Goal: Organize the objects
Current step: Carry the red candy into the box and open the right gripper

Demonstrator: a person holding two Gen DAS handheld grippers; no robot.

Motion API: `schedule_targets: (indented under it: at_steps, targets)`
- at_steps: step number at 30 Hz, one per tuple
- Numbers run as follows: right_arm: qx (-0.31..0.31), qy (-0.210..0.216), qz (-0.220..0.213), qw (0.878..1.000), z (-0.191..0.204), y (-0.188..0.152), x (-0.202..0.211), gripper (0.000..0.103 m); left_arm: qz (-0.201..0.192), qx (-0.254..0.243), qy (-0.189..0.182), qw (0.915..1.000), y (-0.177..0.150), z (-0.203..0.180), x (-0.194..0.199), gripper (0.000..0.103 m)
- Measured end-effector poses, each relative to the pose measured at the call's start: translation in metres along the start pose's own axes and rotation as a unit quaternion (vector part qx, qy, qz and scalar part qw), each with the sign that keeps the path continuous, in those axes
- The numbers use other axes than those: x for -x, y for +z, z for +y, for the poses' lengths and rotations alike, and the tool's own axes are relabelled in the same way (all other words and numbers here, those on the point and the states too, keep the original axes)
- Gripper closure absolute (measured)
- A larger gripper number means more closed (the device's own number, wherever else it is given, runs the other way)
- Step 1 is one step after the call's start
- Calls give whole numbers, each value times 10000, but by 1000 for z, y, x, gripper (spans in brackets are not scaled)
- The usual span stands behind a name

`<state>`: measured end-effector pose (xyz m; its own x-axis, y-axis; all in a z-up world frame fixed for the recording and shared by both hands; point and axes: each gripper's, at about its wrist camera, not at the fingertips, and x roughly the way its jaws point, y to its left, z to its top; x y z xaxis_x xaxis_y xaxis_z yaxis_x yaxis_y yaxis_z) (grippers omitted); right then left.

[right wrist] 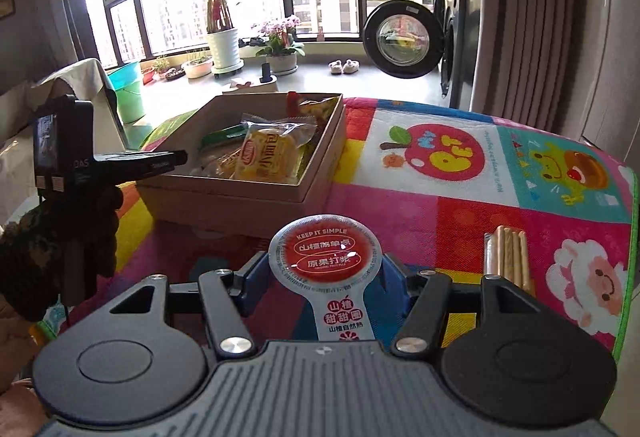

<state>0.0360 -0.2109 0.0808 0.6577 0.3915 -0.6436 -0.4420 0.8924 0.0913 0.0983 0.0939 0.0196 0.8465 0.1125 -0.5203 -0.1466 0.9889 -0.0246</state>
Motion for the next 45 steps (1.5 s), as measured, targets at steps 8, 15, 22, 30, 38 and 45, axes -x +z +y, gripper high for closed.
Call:
schedule_targets:
  at_steps: [8,15,22,30,38,45]
  targets:
    - [453,471,-125,9978,27,7,-6,43,-110,142,18,9998,0,2,8,94]
    - [277,526,71,9982,17,26,-31,43,-412,171,141,9989,1,-1,10,95]
    - [-181,594,-360,9974,18,87,-40,43,-405,187,-22,9990,2,4,9,94]
    - [-840,1010,-92,9913,41,143,-103,43,-463,296,-187,9983,0,11,8,93]
    - [-335,517,-369,9974,80,158,-144,42,-468,353,-235,9980,-2,13,7,92]
    - [-572,471,-284,9968,70,161,-150,29,-496,415,-284,9975,-2,15,6,92]
